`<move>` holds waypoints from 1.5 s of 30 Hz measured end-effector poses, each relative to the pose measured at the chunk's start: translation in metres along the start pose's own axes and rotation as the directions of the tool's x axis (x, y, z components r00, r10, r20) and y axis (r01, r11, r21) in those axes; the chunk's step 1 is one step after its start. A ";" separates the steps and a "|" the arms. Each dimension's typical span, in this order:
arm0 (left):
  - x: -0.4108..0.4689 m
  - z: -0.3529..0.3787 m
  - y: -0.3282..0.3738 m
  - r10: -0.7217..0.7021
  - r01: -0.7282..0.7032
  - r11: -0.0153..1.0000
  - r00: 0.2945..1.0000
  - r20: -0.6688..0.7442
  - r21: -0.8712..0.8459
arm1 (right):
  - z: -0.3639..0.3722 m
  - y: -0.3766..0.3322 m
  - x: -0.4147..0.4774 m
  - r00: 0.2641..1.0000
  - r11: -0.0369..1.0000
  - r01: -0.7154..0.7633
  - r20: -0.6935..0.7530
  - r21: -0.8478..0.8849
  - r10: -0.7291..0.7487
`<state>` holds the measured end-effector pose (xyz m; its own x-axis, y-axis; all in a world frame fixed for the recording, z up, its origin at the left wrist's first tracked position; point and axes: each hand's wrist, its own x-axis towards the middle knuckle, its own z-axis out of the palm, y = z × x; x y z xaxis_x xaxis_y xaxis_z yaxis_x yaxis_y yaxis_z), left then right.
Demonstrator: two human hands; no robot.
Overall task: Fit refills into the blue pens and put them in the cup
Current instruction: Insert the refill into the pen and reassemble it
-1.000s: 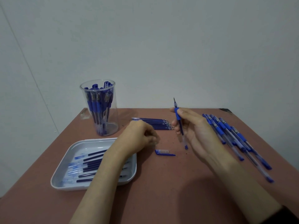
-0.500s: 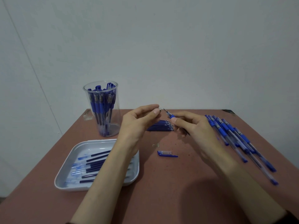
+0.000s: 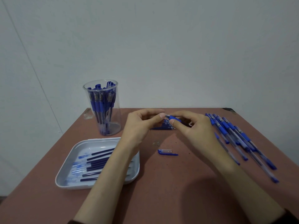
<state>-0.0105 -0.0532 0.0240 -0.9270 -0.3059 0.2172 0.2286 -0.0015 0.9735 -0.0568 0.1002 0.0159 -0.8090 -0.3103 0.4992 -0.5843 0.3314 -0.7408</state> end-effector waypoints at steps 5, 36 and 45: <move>0.001 -0.001 0.000 -0.047 0.050 0.997 0.998 0.050 -0.052 | 0.002 -0.005 0.001 0.997 0.988 -0.065 0.056 0.143 0.058; 0.002 0.001 -0.002 -0.003 0.014 0.992 0.996 0.086 -0.129 | 0.006 -0.014 0.001 0.891 0.547 -0.454 0.365 0.704 0.271; -0.001 0.008 -0.002 0.019 -0.007 0.994 0.994 0.111 -0.109 | 0.015 -0.017 -0.005 0.940 0.763 -0.336 0.245 0.553 0.236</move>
<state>-0.0125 -0.0454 0.0228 -0.9498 -0.1979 0.2424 0.2662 -0.1035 0.9583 -0.0418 0.0828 0.0199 -0.8828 -0.4322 0.1840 -0.1381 -0.1355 -0.9811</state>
